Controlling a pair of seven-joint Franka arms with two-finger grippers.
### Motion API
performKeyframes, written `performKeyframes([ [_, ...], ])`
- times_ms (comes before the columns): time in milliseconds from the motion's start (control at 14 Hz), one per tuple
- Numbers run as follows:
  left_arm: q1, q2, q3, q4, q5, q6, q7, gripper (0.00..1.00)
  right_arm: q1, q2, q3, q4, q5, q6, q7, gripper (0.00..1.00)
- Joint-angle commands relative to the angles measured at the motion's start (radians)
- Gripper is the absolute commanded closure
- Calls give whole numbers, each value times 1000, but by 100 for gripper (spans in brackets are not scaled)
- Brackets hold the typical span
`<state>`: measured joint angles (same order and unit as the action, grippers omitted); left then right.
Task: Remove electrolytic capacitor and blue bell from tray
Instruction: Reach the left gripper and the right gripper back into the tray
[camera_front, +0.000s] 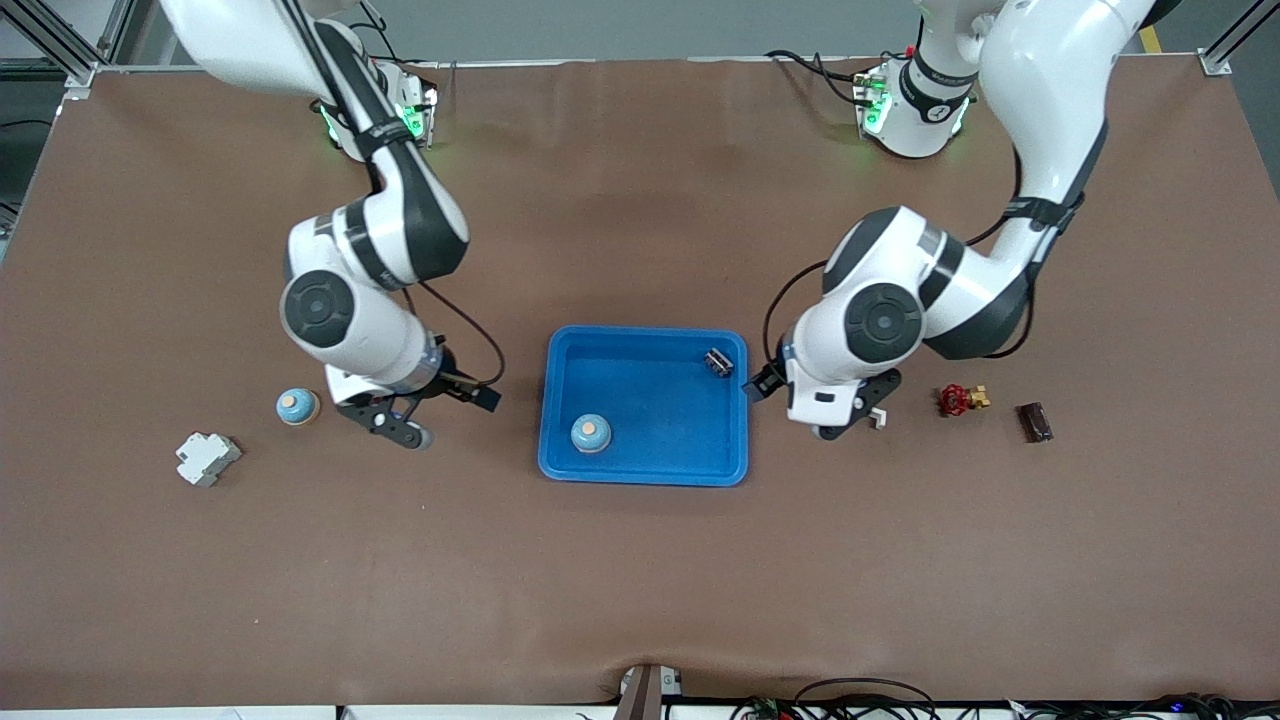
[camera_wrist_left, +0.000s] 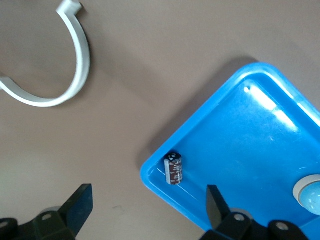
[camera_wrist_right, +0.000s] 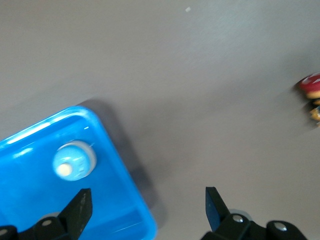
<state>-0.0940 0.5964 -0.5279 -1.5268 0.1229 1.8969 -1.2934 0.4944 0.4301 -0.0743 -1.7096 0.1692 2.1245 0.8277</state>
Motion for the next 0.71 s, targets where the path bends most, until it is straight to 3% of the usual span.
performKeyframes([
  [0, -47, 69, 5, 30, 62, 69, -104, 0, 53, 79, -10, 53, -8, 64, 105, 0],
  [143, -69, 106, 6, 30, 107, 109, -180, 0, 88, 148, -10, 93, -11, 109, 169, 0],
  [357, -73, 146, 6, 30, 129, 131, -231, 0, 122, 269, -12, 234, -14, 106, 263, 0],
  [643, -99, 187, 17, 31, 129, 148, -270, 0, 125, 352, -15, 332, -16, 98, 284, 0],
])
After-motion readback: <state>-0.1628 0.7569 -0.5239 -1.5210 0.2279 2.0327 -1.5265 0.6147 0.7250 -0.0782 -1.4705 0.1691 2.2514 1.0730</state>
